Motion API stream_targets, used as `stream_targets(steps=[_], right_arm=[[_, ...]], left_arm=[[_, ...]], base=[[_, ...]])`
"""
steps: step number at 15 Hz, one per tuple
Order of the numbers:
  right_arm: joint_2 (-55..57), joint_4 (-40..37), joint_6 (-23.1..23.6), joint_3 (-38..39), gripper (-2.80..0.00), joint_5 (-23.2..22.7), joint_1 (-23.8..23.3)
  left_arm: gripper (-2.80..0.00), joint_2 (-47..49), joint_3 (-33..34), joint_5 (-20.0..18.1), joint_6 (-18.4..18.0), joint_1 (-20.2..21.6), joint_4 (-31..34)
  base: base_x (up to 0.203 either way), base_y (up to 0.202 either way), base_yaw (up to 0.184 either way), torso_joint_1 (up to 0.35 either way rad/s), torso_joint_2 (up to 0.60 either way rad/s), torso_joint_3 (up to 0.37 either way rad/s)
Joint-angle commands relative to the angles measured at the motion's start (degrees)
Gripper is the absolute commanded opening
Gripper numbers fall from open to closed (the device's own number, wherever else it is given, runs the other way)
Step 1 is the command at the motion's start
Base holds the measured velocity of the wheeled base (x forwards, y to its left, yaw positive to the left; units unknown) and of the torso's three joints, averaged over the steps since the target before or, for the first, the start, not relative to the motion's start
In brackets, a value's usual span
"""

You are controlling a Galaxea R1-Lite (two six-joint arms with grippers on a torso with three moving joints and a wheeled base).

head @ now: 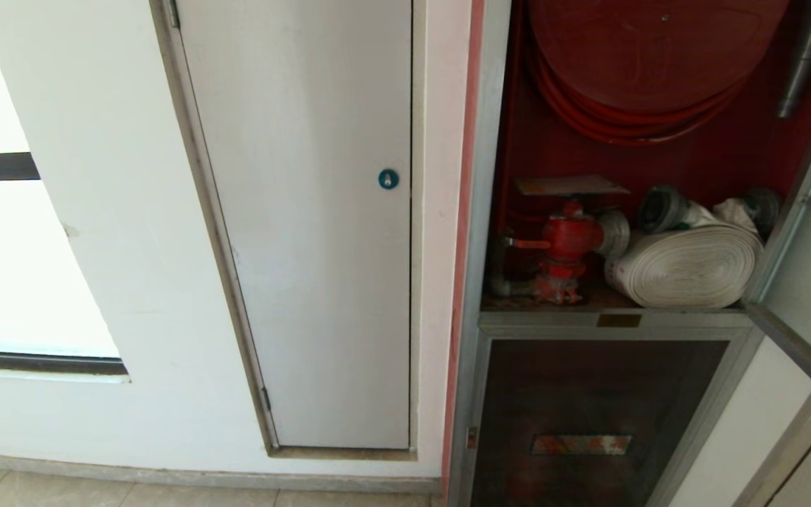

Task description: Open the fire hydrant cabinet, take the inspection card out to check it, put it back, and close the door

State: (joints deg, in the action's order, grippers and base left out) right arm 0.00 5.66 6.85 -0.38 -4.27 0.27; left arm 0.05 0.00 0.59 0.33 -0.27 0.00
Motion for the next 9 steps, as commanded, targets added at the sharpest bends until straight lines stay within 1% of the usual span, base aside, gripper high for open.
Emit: stream_targets(steps=[1, 5, 7, 9], right_arm=[[0.0, -2.8, -0.7, 0.5, -2.8, 0.1, 0.0], [0.0, -3.4, -3.6, 0.5, -2.8, 1.3, 0.1], [0.0, -6.4, -3.9, 0.4, -2.8, 3.1, 0.0], [0.0, -6.0, -4.0, 0.5, -2.8, 3.1, 0.0]], left_arm=[[-2.8, 0.0, 0.0, 0.0, 0.0, 0.0, 0.0], [-2.8, 0.0, 0.0, 0.0, 0.0, 0.0, 0.0], [-2.8, 0.0, 0.0, 0.0, 0.0, 0.0, 0.0], [-2.8, 0.0, 0.0, 0.0, 0.0, 0.0, 0.0]], base=[[0.0, 0.0, 0.0, 0.0, 0.0, 0.0], [0.0, 0.0, 0.0, 0.0, 0.0, 0.0], [0.0, 0.0, 0.0, 0.0, 0.0, 0.0], [0.0, 0.0, 0.0, 0.0, 0.0, 0.0]])
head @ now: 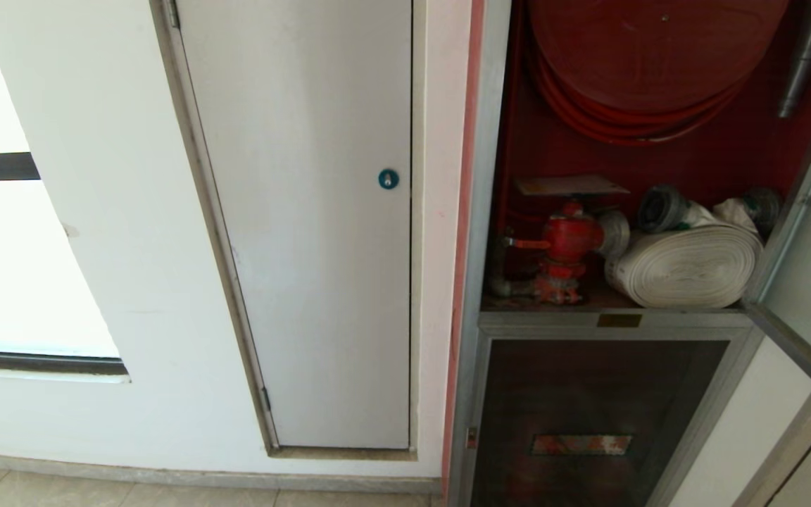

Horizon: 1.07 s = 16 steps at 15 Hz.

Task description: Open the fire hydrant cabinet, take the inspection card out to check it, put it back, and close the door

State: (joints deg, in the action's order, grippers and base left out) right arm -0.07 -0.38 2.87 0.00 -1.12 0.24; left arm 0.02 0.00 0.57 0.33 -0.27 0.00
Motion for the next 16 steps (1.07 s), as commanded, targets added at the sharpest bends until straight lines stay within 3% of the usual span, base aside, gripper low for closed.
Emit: stream_targets(steps=[1, 16], right_arm=[[0.1, 0.0, -0.1, 0.1, -2.8, 0.0, 0.0], [0.1, 0.0, -0.1, 0.1, -2.8, 0.0, 0.0]], left_arm=[[-2.8, 0.0, 0.0, 0.0, 0.0, 0.0, 0.0], [-2.8, 0.0, 0.0, 0.0, 0.0, 0.0, 0.0]], base=[[0.0, 0.0, 0.0, 0.0, 0.0, 0.0], [0.0, 0.0, 0.0, 0.0, 0.0, 0.0]])
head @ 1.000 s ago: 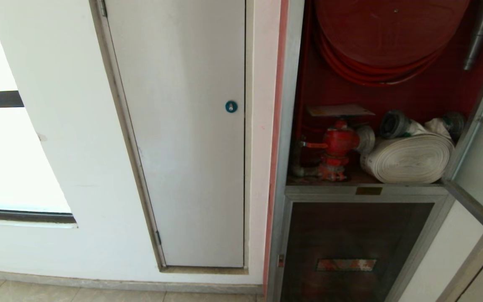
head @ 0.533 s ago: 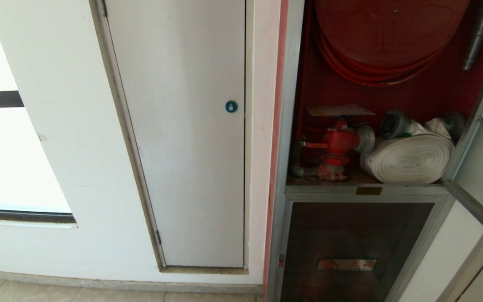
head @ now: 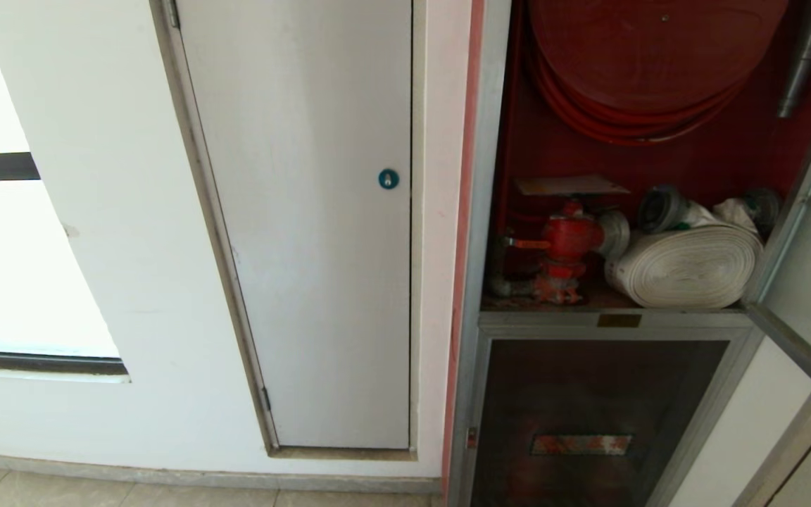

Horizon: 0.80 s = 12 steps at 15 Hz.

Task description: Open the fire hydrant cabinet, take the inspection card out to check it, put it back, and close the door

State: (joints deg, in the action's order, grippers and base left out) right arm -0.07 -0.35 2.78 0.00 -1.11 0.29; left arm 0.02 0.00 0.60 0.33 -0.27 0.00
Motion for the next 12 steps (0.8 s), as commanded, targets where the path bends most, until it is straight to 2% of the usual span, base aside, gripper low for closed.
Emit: stream_targets(steps=[1, 12], right_arm=[[0.1, 0.0, 0.0, 0.1, -2.8, 0.0, 0.0], [0.1, 0.0, 0.0, 0.1, -2.8, 0.0, 0.0]], left_arm=[[-2.8, 0.0, 0.0, 0.0, 0.0, 0.0, 0.0], [-2.8, 0.1, 0.0, 0.0, -0.1, 0.0, 0.0]], base=[[0.0, 0.0, 0.0, 0.0, 0.0, 0.0], [0.0, 0.0, 0.0, 0.0, 0.0, 0.0]])
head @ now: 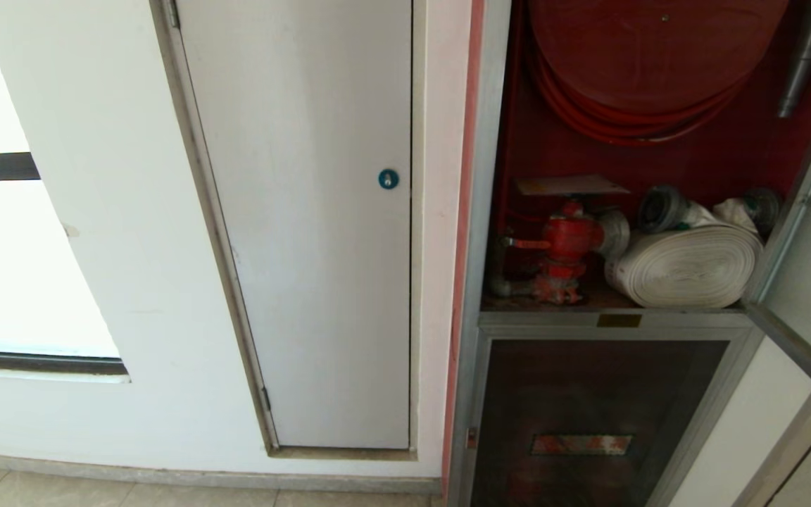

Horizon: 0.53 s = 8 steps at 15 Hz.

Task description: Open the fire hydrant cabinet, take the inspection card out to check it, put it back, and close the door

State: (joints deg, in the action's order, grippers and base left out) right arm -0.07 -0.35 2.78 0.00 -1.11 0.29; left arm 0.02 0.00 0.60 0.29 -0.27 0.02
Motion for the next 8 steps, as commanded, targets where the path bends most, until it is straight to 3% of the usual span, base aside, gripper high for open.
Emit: stream_targets(steps=[1, 4, 8], right_arm=[[0.1, 0.0, 0.0, 0.1, -2.8, 0.0, 0.0], [0.1, 0.0, 0.0, 0.1, -2.8, 0.0, 0.0], [0.1, 0.0, 0.0, 0.1, -2.8, 0.0, 0.1]], left_arm=[[-2.8, 0.1, 0.0, 0.0, 0.0, 0.0, -0.1], [-2.8, 0.1, 0.0, 0.0, 0.0, 0.0, 0.0], [-2.8, 0.1, 0.0, 0.0, 0.0, 0.0, 0.0]], base=[[0.0, 0.0, 0.0, 0.0, 0.0, 0.0], [0.038, 0.0, -0.001, -0.002, 0.0, 0.001], [0.191, 0.0, -0.001, 0.008, 0.0, 0.005]])
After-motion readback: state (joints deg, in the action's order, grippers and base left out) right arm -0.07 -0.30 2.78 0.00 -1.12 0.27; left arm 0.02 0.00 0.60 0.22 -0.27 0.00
